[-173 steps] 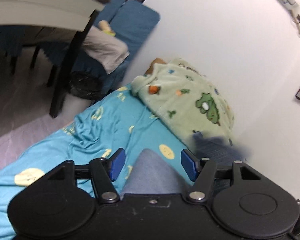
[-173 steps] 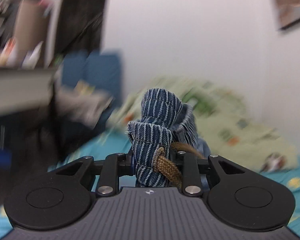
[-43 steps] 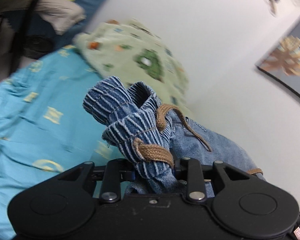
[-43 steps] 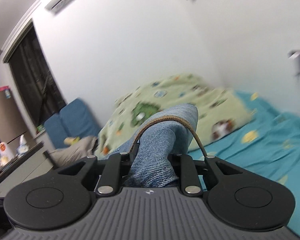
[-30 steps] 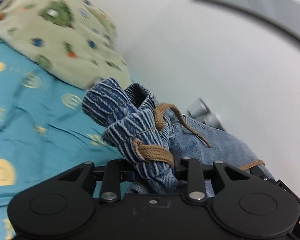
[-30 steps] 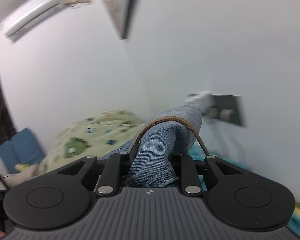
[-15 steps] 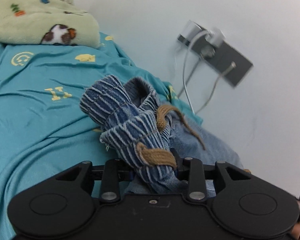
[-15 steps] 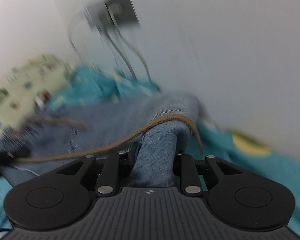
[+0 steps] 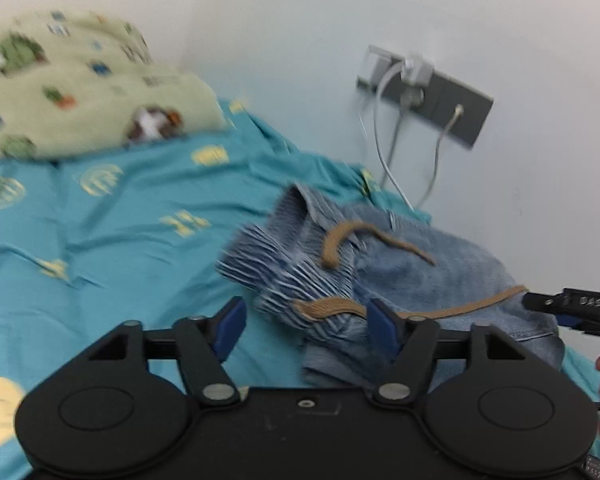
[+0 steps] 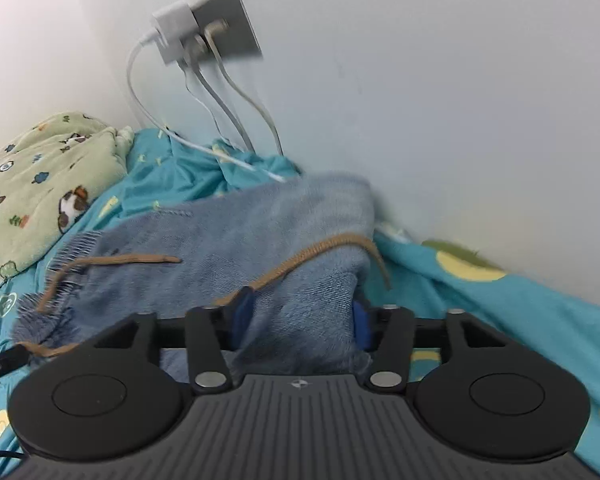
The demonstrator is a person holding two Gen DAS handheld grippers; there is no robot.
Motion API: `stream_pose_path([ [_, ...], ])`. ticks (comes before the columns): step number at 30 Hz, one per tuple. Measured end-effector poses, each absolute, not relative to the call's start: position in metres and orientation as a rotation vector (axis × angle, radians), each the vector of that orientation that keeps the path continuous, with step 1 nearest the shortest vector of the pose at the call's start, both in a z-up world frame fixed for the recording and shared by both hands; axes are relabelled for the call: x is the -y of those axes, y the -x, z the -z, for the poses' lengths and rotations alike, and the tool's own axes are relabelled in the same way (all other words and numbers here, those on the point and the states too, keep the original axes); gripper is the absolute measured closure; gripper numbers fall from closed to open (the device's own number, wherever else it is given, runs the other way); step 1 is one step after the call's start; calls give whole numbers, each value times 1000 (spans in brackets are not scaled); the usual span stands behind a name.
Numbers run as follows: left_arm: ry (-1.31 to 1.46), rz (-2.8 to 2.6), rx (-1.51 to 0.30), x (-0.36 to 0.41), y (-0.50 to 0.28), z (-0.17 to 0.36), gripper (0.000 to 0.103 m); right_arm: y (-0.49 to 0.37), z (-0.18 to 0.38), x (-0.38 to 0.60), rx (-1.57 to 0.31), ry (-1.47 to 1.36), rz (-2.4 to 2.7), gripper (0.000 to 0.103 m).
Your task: Fold clothes
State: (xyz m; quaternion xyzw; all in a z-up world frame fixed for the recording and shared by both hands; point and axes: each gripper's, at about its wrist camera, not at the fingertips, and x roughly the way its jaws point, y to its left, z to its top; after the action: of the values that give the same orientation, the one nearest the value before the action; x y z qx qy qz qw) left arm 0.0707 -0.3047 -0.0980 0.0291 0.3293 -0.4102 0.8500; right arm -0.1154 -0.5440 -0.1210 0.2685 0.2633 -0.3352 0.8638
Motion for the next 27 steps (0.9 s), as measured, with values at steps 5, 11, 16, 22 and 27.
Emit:
stream_pose_path([
  [5,-60,806,-605,255,-48,52,20,128,79,516,-469,-488,665,35],
  [11,-54,738,-501,195,-19,-3,12,121,23,476,-386,-418,545,34],
  [16,-67,631,-420,148,-9,-38,10,102,-19,427,-323,-383,411,32],
  [22,-55,508,-374,96,-13,-54,7,60,-45,355,-282,-298,245,30],
  [27,-29,389,-358,53,-24,-42,5,17,-41,300,-261,-237,118,28],
])
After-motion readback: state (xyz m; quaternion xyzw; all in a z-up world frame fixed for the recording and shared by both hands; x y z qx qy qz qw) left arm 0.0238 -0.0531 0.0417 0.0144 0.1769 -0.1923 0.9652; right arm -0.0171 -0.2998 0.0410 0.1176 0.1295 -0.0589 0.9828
